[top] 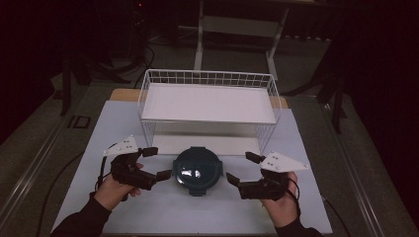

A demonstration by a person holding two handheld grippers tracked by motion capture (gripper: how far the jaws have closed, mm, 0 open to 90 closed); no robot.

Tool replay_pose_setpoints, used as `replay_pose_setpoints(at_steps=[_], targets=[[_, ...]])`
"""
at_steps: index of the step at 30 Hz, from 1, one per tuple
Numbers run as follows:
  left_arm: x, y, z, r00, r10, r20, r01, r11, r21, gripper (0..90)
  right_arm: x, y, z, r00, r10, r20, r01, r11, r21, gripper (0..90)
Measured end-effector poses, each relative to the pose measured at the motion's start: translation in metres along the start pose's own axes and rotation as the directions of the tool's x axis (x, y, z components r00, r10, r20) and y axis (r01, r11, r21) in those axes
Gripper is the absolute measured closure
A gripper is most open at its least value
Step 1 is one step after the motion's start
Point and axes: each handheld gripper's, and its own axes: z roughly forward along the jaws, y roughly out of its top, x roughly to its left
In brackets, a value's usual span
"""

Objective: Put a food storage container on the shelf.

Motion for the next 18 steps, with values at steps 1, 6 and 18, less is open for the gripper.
replay_pose_setpoints(at_steps=[1, 6, 18], targets=[[0.002, 0.000, 0.002, 1.0000, -0.009, -0.001, 0.009, 0.9999, 0.009, 0.4, -0.001, 0.001, 0.004, 0.9999, 0.011, -0.003, -0.011, 1.000, 0.009, 10.6], [0.010, -0.001, 0.013, 0.9992, -0.038, -0.016, 0.039, 0.9978, 0.054, 0.4, -0.008, 0.003, 0.024, 0.9966, 0.080, -0.019, -0.079, 0.995, 0.066, 10.7], [0.035, -0.008, 0.039, 0.9859, -0.166, -0.017, 0.167, 0.9811, 0.097, 0.4, -0.024, -0.002, 0.058, 0.9724, 0.233, 0.000, -0.230, 0.956, 0.184, 12.9]])
